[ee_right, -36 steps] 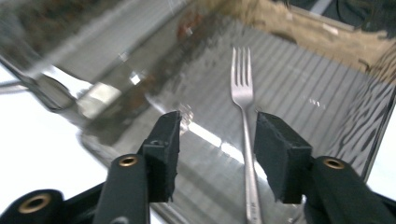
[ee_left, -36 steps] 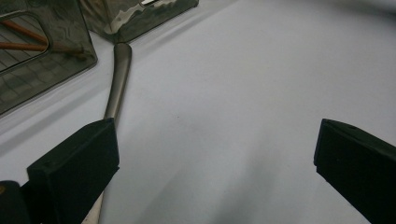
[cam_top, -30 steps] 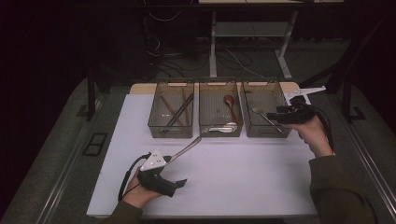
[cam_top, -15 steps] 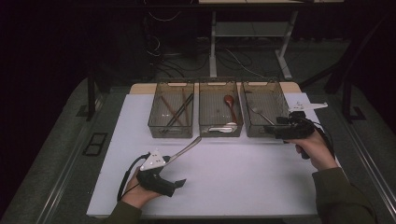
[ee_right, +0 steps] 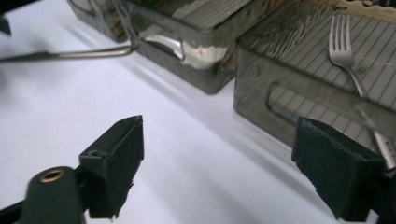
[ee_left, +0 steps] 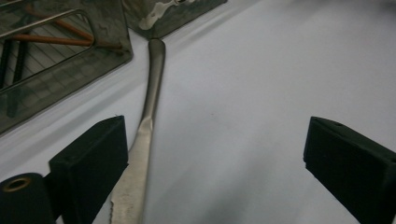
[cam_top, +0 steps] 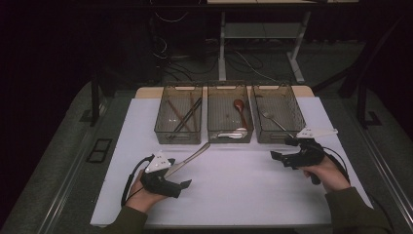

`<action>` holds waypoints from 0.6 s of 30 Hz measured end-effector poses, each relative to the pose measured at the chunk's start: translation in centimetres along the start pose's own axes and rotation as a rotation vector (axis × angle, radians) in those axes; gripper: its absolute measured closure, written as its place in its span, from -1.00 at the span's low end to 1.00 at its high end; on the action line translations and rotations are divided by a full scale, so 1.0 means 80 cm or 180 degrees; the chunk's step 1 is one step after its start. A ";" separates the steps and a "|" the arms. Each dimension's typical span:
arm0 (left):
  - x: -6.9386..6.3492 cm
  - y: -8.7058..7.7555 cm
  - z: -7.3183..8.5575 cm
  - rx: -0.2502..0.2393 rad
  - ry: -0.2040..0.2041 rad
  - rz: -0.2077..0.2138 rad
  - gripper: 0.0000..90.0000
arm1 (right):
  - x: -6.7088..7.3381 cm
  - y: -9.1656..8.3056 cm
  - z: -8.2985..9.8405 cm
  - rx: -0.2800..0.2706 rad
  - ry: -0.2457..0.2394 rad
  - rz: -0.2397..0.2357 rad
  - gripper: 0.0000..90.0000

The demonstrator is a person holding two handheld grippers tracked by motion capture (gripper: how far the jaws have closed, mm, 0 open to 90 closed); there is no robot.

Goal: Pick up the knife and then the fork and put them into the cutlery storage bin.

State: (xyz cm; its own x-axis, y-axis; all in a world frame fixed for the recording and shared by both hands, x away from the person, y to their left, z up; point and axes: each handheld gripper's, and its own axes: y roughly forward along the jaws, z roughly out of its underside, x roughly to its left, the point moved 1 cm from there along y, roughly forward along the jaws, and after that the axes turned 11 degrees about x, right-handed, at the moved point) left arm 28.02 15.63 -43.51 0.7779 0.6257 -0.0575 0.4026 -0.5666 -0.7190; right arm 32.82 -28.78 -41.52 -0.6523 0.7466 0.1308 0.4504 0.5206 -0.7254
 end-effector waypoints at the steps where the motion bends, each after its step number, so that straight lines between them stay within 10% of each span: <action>1: 0.001 0.000 -0.001 0.0006 0.0004 -0.0006 -0.81 | 0.003 0.000 0.005 -0.0016 0.0005 0.0007 -0.64; 18: 0.032 0.018 -0.027 0.0204 -0.0011 -0.0158 -0.04 | 0.033 -0.005 0.063 -0.0087 -0.0045 -0.0082 -0.64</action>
State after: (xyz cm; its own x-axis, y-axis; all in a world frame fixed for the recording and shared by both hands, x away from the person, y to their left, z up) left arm 31.65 15.24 -43.21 0.7560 0.6541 -0.0230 0.4087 -0.4993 -0.7640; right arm 27.85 -29.15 -44.30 -0.6724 0.7270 0.1393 0.4498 0.5507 -0.7031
